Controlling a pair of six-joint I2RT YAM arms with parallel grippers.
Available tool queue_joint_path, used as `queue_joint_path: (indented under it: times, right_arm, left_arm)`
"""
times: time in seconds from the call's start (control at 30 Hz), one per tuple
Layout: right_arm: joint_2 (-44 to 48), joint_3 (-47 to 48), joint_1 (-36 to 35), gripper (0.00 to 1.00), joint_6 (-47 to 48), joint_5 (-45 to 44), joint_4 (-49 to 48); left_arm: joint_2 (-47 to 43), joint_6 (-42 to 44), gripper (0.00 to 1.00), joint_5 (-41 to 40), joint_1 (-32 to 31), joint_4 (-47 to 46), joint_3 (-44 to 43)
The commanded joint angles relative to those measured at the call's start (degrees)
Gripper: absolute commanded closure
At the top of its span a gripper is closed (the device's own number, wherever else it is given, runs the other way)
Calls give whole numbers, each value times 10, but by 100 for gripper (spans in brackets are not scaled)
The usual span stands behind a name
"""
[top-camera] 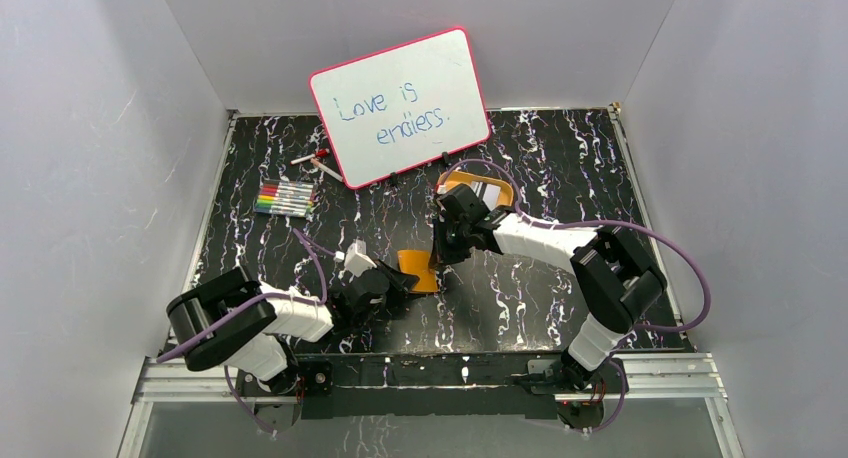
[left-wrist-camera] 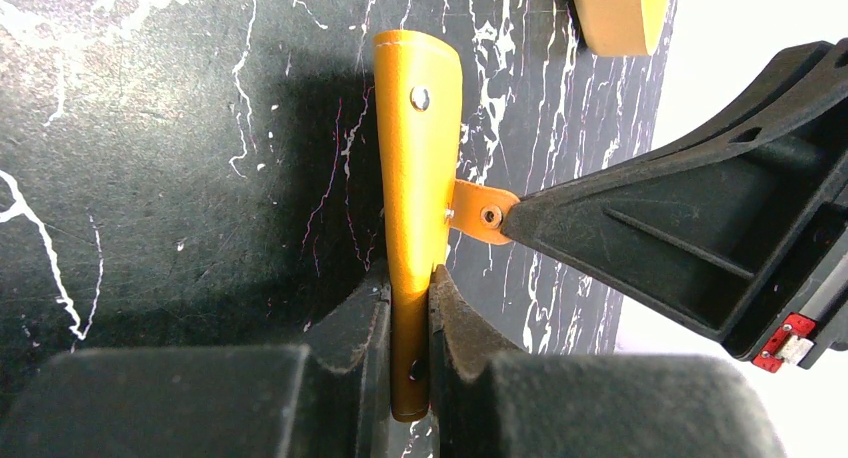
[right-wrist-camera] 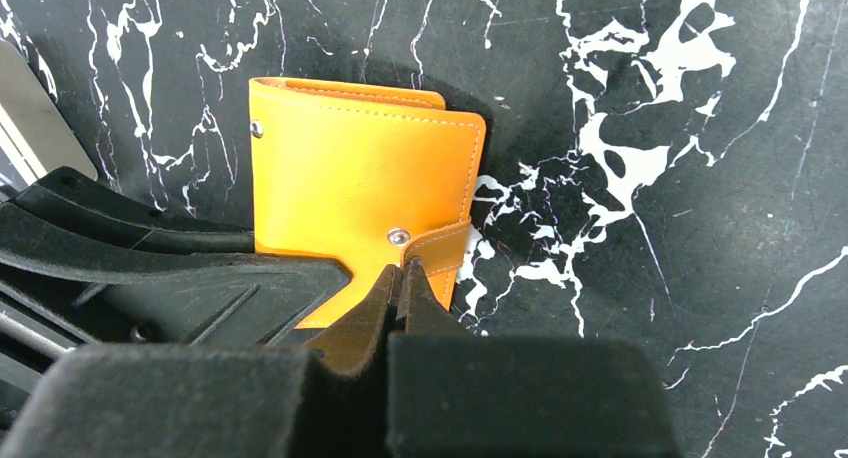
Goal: Put the credit cards into the card holder
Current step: Close the card holder at the center of the board.
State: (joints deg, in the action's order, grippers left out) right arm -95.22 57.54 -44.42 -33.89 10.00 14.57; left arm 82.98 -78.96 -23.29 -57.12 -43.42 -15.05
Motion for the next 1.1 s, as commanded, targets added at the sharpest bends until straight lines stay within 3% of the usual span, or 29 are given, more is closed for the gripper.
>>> queue_joint_path:
  times: [0.0,0.43,1.07]
  right_arm:
    - [12,2,-4,100,11,53,-55]
    - [-39,16,-3,100,28,79,-60]
    - [-35,22,3,100,30,35,-43]
  left_arm:
    - [32,21,100,-27,1,95,20]
    - [43,21,100,-26,1,107,12]
    - [35,25,100,-33,1,117,15]
